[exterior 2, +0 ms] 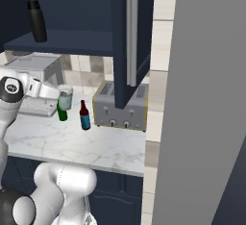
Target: Sort all alcoholic drinks to one cabinet, and non-alcoholic drinks to the other.
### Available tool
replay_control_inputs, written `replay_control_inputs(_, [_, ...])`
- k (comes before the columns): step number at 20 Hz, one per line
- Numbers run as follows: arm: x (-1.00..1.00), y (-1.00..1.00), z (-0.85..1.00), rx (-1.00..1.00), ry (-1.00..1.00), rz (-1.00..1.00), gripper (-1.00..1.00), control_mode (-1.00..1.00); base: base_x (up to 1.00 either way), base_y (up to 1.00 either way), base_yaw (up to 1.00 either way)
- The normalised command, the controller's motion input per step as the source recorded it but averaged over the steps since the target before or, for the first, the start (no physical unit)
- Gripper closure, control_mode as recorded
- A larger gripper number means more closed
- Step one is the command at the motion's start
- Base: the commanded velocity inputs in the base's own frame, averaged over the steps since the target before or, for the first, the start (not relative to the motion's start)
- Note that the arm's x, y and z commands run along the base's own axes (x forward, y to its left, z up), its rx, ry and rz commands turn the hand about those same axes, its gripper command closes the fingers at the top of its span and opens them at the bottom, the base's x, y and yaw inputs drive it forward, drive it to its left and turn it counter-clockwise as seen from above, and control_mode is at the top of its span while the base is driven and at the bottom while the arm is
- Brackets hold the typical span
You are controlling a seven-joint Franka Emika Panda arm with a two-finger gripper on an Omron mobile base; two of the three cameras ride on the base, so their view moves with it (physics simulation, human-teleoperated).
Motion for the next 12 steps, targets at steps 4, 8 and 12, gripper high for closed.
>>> replay_control_inputs(4, [-0.14,0.00,0.46,0.00,0.00,0.05,1.00,-1.00,0.00,0.00,0.00])
replay_control_inputs(8, [-0.08,0.00,0.43,0.00,0.00,0.05,1.00,-1.00,0.00,0.00,0.00])
replay_control_inputs(12, [-0.06,0.00,0.41,0.00,0.00,0.10,1.00,-1.00,0.00,0.00,0.00])
